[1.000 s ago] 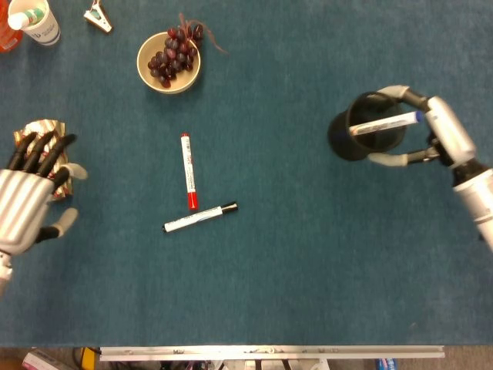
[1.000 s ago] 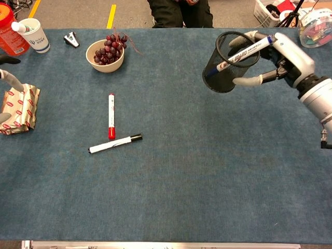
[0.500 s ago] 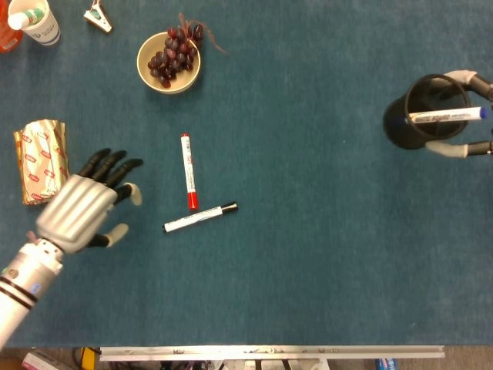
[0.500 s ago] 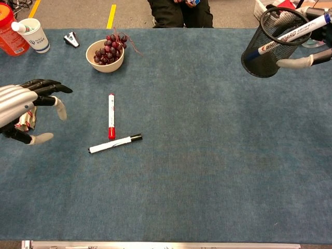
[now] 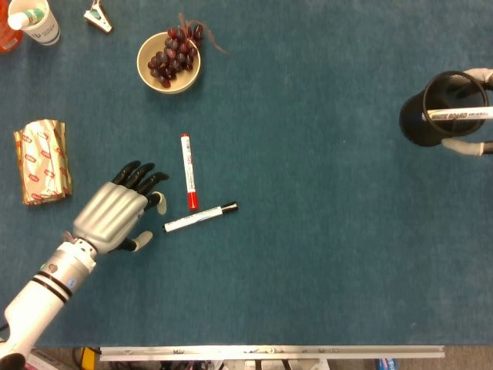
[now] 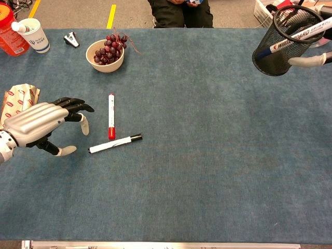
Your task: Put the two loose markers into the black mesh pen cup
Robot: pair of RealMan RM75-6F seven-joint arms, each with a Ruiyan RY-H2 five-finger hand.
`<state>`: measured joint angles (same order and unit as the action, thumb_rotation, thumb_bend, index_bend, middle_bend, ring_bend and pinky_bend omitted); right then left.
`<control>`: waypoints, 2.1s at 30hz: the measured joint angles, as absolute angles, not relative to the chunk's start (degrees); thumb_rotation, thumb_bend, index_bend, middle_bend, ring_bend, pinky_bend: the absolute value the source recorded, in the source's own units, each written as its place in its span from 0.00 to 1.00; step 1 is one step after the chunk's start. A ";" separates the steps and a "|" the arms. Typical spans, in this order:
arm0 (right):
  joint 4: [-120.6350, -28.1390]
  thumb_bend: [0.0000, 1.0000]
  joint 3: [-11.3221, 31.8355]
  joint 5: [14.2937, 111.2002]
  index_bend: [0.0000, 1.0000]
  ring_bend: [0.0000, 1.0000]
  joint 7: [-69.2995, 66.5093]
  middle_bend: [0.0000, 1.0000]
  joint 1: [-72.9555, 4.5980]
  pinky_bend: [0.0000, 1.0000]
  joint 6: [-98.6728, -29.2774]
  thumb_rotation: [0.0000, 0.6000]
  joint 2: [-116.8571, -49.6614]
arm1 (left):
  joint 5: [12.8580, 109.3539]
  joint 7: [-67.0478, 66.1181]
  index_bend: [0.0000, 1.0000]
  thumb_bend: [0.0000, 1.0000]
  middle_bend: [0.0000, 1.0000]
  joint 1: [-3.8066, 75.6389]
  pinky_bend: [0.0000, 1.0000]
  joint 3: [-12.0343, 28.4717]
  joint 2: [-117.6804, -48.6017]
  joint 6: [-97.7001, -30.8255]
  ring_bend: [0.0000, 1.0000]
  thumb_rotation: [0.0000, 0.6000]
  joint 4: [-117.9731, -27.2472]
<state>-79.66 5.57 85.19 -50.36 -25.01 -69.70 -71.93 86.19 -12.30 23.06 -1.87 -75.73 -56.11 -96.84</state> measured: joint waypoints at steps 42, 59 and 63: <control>-78.73 0.35 6.64 84.97 0.55 0.38 -51.46 0.49 -23.52 0.31 -69.11 1.00 -71.04 | 84.08 -13.53 0.44 0.27 0.14 26.56 0.00 -1.28 -88.94 -57.74 0.02 1.00 -82.28; -79.61 0.35 6.95 84.76 0.55 0.38 -51.10 0.49 -22.86 0.31 -69.62 1.00 -70.56 | 82.18 -13.44 0.44 0.27 0.13 26.23 0.00 -1.89 -87.11 -57.82 0.02 1.00 -83.90; -79.62 0.35 7.02 84.70 0.55 0.38 -51.26 0.49 -22.74 0.31 -69.64 1.00 -70.46 | 81.60 -13.76 0.44 0.27 0.13 26.57 0.00 -1.54 -87.66 -57.52 0.02 1.00 -83.40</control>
